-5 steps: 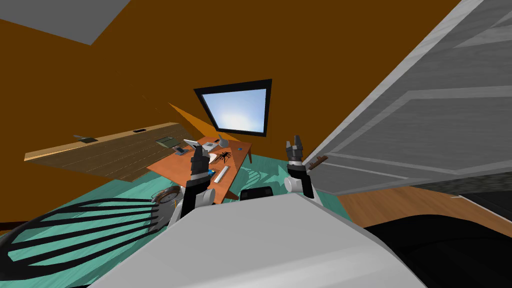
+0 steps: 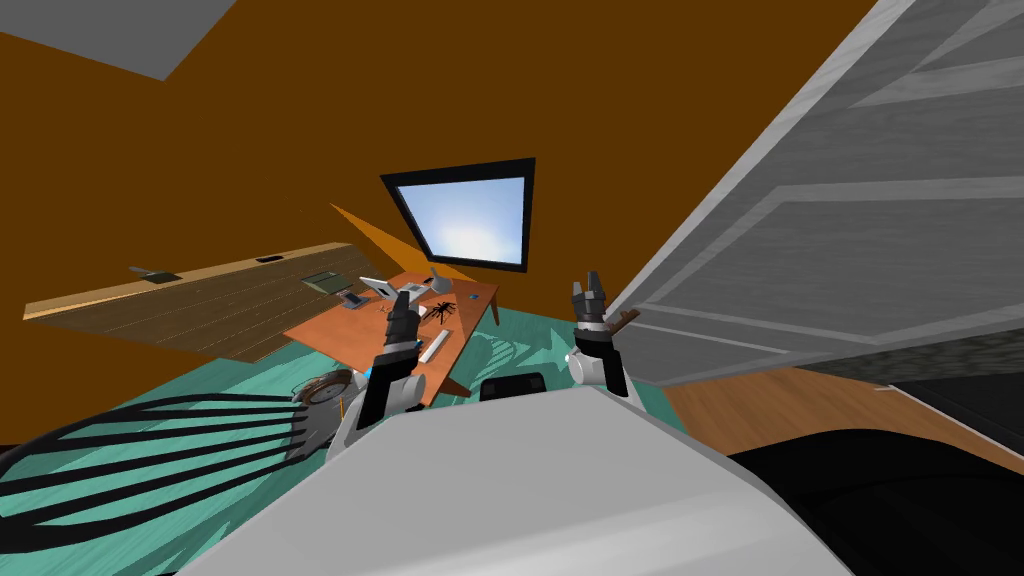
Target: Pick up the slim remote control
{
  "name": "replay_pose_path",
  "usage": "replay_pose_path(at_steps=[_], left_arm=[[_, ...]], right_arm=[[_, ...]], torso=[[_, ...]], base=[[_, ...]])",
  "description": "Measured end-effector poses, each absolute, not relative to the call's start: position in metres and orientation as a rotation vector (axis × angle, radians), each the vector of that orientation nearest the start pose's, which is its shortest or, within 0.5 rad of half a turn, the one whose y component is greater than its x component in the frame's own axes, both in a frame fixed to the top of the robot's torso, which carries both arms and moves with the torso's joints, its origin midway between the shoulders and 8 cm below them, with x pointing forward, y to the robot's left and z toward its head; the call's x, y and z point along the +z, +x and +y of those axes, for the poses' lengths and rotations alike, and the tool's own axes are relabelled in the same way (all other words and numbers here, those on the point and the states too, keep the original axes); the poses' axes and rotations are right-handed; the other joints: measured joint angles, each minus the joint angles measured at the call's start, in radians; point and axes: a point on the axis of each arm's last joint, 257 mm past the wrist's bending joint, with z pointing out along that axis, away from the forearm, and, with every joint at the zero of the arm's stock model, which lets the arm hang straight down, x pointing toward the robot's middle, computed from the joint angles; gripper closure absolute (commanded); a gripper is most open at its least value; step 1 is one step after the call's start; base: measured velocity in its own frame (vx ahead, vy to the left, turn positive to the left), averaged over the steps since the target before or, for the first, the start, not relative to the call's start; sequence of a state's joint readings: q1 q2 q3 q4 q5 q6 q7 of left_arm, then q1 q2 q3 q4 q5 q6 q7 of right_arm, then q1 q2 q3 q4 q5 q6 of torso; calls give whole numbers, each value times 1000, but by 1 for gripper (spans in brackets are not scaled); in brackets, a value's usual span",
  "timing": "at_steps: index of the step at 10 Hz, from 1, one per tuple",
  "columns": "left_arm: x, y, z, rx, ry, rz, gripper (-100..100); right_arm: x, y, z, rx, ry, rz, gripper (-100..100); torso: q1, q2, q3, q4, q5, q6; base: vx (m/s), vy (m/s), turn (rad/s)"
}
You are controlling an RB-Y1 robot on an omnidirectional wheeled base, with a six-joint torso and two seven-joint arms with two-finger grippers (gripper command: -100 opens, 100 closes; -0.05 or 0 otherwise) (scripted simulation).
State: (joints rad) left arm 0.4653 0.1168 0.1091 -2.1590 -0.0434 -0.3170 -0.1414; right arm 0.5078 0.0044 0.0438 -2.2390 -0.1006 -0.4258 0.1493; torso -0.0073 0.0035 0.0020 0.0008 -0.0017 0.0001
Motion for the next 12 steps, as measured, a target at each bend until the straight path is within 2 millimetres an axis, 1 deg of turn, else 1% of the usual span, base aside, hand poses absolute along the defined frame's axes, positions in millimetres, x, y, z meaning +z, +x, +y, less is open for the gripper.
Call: replay_pose_path(at_steps=[1, 3, 4, 7, 8, 11, 12], left_arm=[[-60, 393, 330, -954, -703, 948, -100], [-68, 403, 340, -941, -738, 973, -100], [-78, 411, 346, -933, -768, 989, -100], [-94, 418, 361, -911, -830, 1023, -100], [-99, 424, 367, -904, -855, 1033, -100], [-122, 437, 393, -874, -950, 1068, -100], [-130, 438, 398, -866, -977, 1079, -100]], right_arm=[[-12, 363, -280, 1242, 768, 680, 0], [-12, 363, -280, 1242, 768, 681, 0], [-12, 363, -280, 1242, 768, 681, 0], [-12, 363, -280, 1242, 768, 681, 0], [-12, 363, -280, 1242, 768, 681, 0], [-12, 363, -280, 1242, 768, 681, 0], [-12, 363, -280, 1242, 768, 681, 0]], torso=[[2, 0, 0, 0, 0, 0], [5, -2, -1, -1, 1, 0], [4, -3, -2, -1, 1, 0], [5, -3, -2, -1, 1, 0], [5, -3, -2, -1, 1, 0], [5, -4, -2, -1, 1, 0], [6, -4, -2, -1, 1, 0]], base=[[-24, -43, 1], [-15, -43, -3], [-16, -44, 0], [-13, -43, 1], [-10, -56, -3], [-3, -34, 1], [6, -24, 0]])
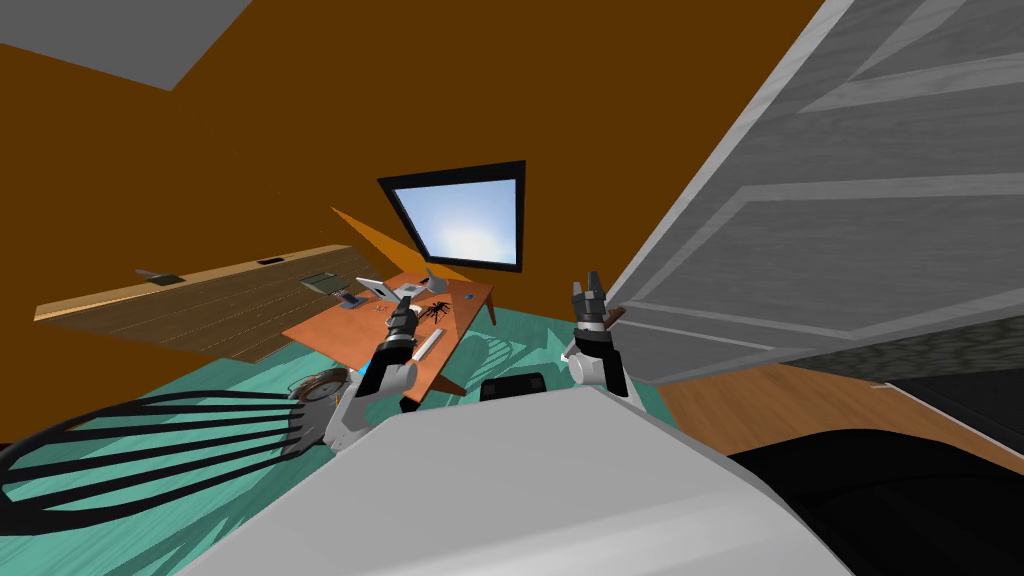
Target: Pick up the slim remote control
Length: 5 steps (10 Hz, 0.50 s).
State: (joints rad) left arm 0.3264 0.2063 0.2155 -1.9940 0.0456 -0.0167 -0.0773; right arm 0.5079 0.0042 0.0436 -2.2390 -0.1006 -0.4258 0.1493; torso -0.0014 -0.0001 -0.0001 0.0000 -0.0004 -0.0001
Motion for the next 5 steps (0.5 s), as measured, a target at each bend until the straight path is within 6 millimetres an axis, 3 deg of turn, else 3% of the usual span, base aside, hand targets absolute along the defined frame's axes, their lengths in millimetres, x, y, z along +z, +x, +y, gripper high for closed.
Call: replay_pose_path(at_steps=[5], left_arm=[[-168, 448, 433, -821, -1127, 1118, -100]], right_arm=[[-12, 363, -280, 1242, 768, 681, 0]], torso=[[1, -1, 0, 0, 0, 0]], base=[[8, -20, 0]])
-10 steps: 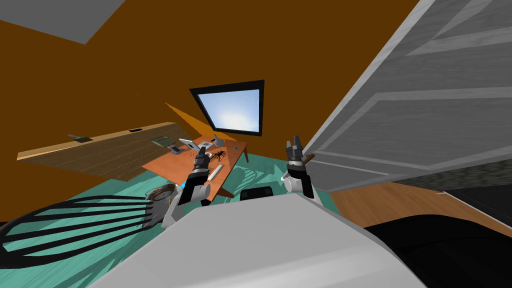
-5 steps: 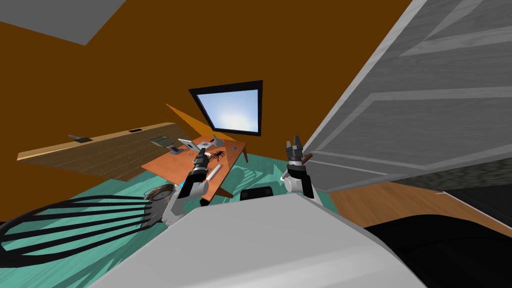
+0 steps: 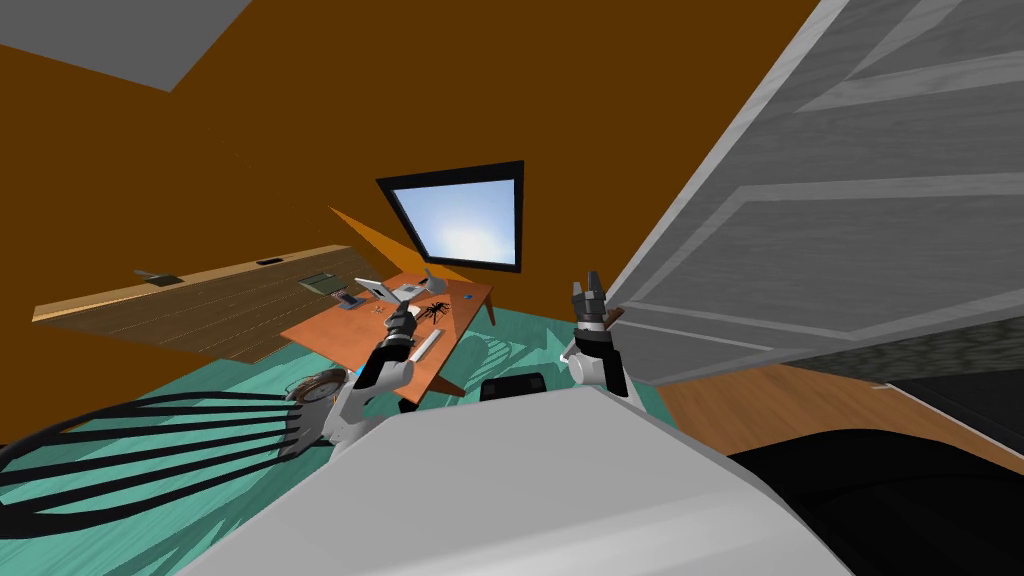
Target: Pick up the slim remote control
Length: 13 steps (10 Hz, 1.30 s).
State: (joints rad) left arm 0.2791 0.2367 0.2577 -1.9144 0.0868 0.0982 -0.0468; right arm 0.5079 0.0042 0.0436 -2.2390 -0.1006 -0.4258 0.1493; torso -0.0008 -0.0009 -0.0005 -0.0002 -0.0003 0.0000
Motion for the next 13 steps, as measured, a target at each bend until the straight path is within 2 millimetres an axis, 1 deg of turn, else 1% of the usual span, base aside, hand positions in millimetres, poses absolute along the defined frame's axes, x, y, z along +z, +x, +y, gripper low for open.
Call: replay_pose_path(at_steps=[3, 4, 7, 8, 9, 10, 11, 12, 13], left_arm=[[-191, 450, 451, -789, -1230, 1143, -100], [-202, 452, 462, -776, -1272, 1150, -100], [-231, 449, 481, -740, -1386, 1169, -100], [-241, 447, 490, -726, -1431, 1172, -100], [-251, 447, 494, -714, -1469, 1177, -100], [-265, 447, 502, -700, -1518, 1179, -100], [-274, 443, 507, -687, -1554, 1182, -100], [-277, 441, 509, -680, -1570, 1186, -100], [-285, 438, 517, -667, -1612, 1185, -100]], right_arm=[[-12, 363, -280, 1242, 768, 681, 0], [-12, 363, -280, 1242, 768, 681, 0], [-12, 363, -280, 1242, 768, 681, 0], [-12, 363, -280, 1242, 768, 681, 0], [-12, 363, -280, 1242, 768, 681, 0], [-12, 363, -280, 1242, 768, 681, 0], [-12, 363, -280, 1242, 768, 681, 0], [-12, 363, -280, 1242, 768, 681, 0], [-12, 363, -280, 1242, 768, 681, 0]], torso=[[0, 0, 0, 0, 0, 0], [0, -1, 0, 0, 0, 0], [0, -1, -1, 0, 0, 0], [0, -2, -1, 0, 0, 0], [0, -2, -1, 0, 0, 0], [0, -2, -1, -1, 0, 0], [0, -2, -1, 0, 0, 0], [1, -1, 0, 0, 0, 0], [1, -1, -1, 0, 0, 0]], base=[[20, -20, -2], [21, -20, -2], [34, -15, -5], [35, -14, 0], [43, -16, -8], [38, -14, -5], [14, -4, 2], [35, -6, -9], [38, -2, -4]])
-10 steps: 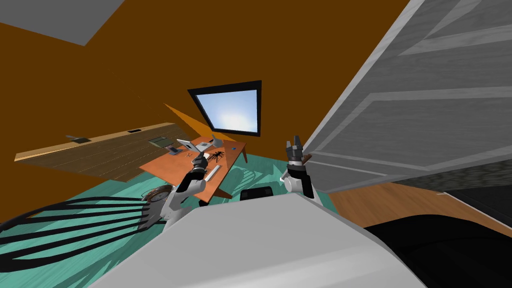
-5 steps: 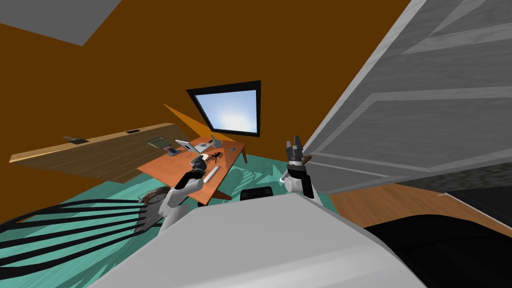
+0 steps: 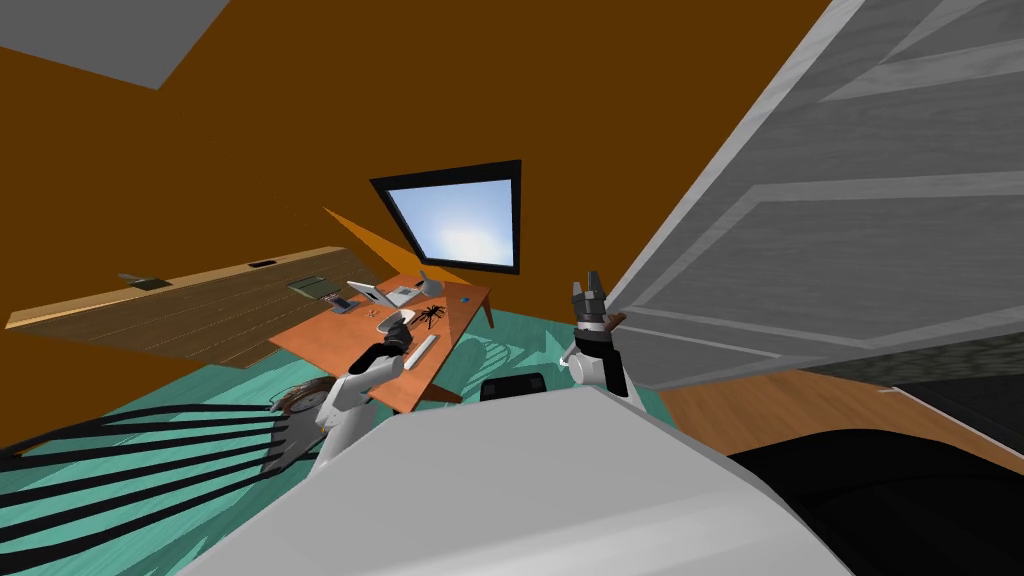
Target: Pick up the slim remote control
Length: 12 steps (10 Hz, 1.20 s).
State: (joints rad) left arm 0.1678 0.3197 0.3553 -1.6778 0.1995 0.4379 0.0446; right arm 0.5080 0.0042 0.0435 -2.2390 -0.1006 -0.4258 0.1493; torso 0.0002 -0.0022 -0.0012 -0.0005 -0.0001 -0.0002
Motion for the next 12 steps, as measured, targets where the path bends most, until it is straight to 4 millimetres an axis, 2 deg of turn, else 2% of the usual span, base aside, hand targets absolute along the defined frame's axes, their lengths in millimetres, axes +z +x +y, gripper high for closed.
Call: replay_pose_path(at_steps=[5, 8, 12], left_arm=[[-334, 418, 540, -597, -1830, 1180, -100], [-368, 398, 554, -546, -1979, 1162, -100], [-406, 368, 562, -475, -2168, 1131, -100]], right_arm=[[-12, 363, -280, 1242, 768, 681, 0], [-12, 363, -280, 1242, 768, 681, 0], [-12, 363, -280, 1242, 768, 681, 0]], torso=[[0, -2, -1, 0, 0, 0], [0, -2, -1, -1, 0, 0], [1, -3, -2, -1, 0, 0]], base=[[58, -3, -8], [62, 3, -7], [72, 12, -10]])
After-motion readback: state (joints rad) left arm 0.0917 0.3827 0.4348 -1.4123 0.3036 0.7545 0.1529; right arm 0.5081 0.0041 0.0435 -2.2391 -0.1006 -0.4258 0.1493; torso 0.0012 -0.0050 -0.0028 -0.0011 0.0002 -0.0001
